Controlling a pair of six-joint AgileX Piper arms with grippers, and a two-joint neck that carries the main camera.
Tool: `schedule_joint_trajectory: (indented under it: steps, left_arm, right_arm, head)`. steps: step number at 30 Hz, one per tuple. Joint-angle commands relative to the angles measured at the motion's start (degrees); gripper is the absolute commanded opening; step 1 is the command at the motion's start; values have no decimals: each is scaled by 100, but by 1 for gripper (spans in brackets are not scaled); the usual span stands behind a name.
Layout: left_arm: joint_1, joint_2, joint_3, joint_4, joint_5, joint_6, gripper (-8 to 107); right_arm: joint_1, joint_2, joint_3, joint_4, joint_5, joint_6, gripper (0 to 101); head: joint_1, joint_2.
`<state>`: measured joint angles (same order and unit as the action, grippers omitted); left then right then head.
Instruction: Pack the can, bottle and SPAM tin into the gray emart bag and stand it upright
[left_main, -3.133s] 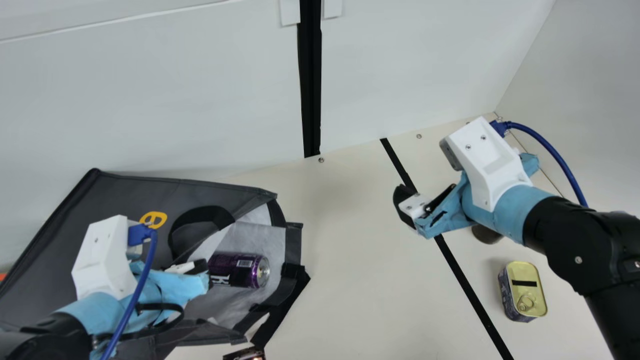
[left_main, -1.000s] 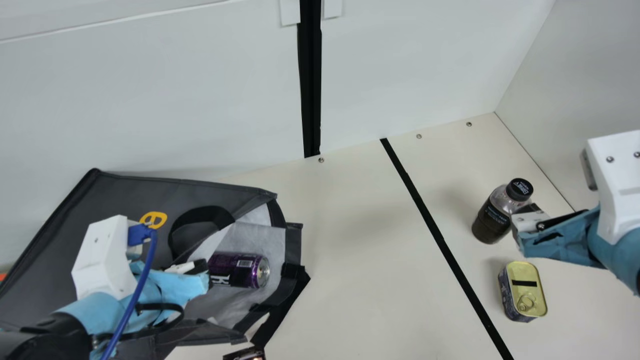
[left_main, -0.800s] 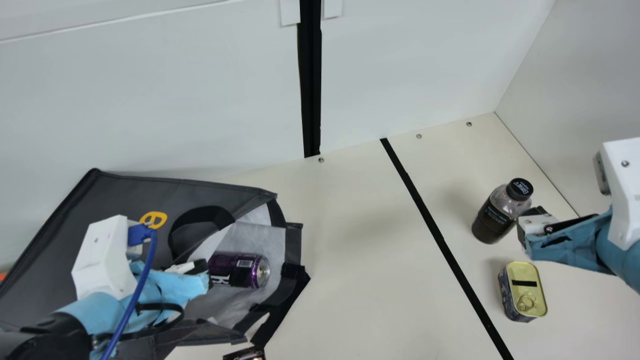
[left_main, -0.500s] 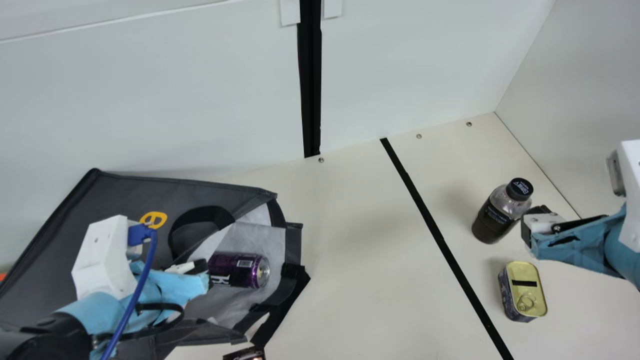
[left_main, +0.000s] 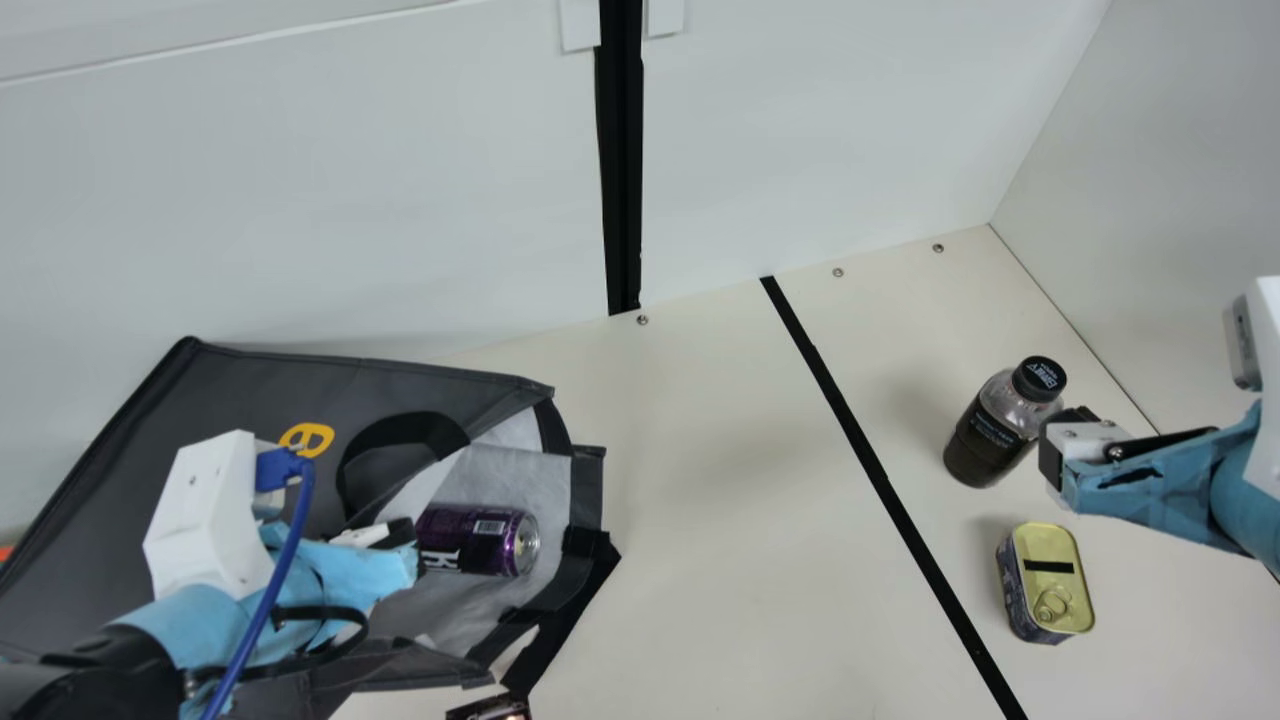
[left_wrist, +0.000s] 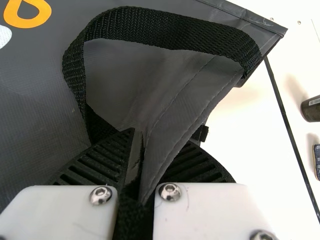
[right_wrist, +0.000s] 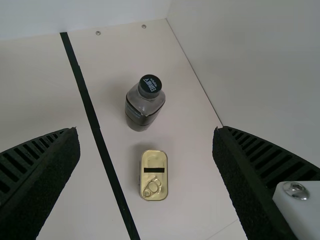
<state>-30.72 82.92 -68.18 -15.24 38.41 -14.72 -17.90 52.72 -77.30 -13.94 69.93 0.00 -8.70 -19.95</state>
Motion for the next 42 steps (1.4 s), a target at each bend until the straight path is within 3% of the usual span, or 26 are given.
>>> schedule_joint_trajectory:
  steps: [1,23,42]
  left_arm:
    - [0,0,0,0,0,0,-8]
    - [0,0,0,0,0,0,-8]
    - [0,0,0,0,0,0,-8]
  right_arm:
    - [-11,15,1,21,-3,-21,95]
    - [-232,486,-356,211,-3,-302,95]
    - [-983,978,-712,906,-3,-1056,95]
  head:
    - [-130,-5]
    - [-130,-5]
    - [-130,-5]
